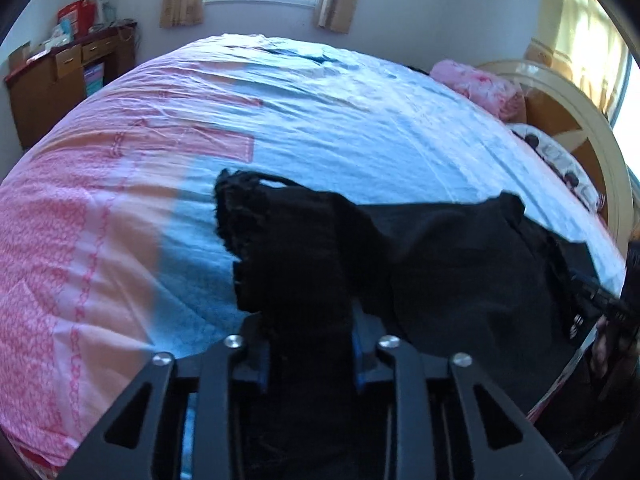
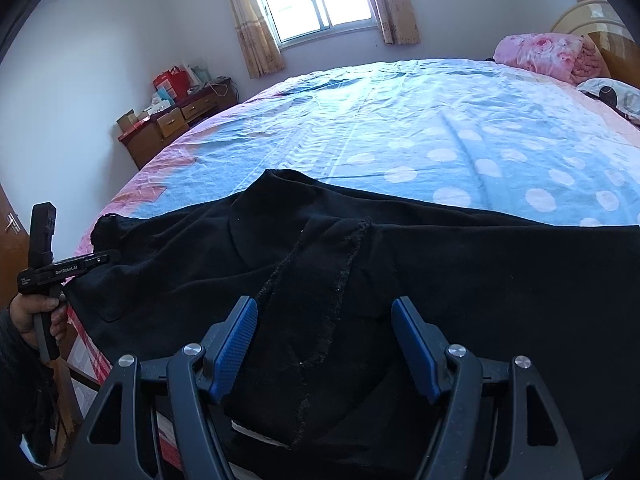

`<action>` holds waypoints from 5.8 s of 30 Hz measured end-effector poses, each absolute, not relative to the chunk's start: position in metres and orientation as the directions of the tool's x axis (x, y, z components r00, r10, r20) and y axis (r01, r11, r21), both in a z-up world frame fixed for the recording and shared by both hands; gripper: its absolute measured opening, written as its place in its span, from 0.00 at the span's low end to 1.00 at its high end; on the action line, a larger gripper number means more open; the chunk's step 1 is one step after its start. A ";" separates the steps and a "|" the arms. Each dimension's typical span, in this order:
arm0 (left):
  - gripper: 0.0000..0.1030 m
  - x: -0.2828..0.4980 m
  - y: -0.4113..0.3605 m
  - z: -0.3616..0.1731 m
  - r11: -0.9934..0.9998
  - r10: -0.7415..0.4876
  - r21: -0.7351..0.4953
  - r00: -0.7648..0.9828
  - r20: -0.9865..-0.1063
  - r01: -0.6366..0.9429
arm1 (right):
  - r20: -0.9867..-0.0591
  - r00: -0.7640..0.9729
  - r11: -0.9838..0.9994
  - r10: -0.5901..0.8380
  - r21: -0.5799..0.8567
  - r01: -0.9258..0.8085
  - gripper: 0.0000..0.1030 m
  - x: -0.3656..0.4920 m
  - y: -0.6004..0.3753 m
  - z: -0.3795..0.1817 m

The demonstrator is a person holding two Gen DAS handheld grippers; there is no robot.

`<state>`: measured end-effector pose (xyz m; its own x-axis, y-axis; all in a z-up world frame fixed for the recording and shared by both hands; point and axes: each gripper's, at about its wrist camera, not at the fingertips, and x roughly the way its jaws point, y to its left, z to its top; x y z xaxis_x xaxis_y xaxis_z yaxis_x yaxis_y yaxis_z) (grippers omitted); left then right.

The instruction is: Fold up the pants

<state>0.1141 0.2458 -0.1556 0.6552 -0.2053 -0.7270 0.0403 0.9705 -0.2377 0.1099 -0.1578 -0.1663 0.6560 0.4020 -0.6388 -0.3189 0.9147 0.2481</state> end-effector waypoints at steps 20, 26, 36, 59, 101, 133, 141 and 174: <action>0.12 0.079 0.228 -0.075 0.823 -0.432 -0.561 0.737 -0.520 0.087 | -0.597 0.695 0.915 0.400 0.296 -0.272 0.69 0.103 -0.183 -0.155; 0.12 0.086 0.196 -0.053 0.783 -0.493 -0.608 0.726 -0.480 0.130 | -0.586 0.708 0.915 0.394 0.323 -0.242 0.69 0.103 -0.195 -0.152; 0.12 0.103 0.092 -0.016 0.751 -0.609 -0.594 0.651 -0.453 0.290 | -0.548 0.770 0.931 0.327 0.328 -0.162 0.69 0.088 -0.235 -0.123; 0.19 0.176 -0.171 -0.097 0.648 -0.757 -0.611 0.294 -0.583 0.456 | -0.524 0.832 0.828 0.180 0.537 0.159 0.69 0.076 -0.388 -0.122; 0.86 0.116 -0.032 -0.138 0.901 -0.433 -0.276 0.655 -0.619 0.334 | -0.819 0.554 0.988 0.151 0.106 -0.113 0.09 0.065 -0.335 -0.146; 0.98 0.128 -0.038 -0.157 0.939 -0.333 -0.189 0.622 -0.709 0.288 | -0.780 0.559 0.954 0.282 0.292 -0.075 0.37 0.153 -0.314 -0.127; 1.00 0.129 -0.036 -0.159 0.940 -0.332 -0.192 0.616 -0.715 0.283 | -0.734 0.595 0.938 0.328 0.176 -0.299 0.44 0.152 -0.232 -0.088; 1.00 0.095 -0.038 -0.170 0.948 -0.279 -0.091 0.657 -0.700 0.305 | -0.869 0.170 0.806 0.464 0.335 -0.488 0.27 0.292 -0.086 -0.159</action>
<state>0.0950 -0.0379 -0.1697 0.6568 -0.2792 -0.7004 0.3054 0.9478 -0.0914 0.2921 -0.0862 -0.1590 0.1701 0.4640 -0.8694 -0.4879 0.8061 0.3348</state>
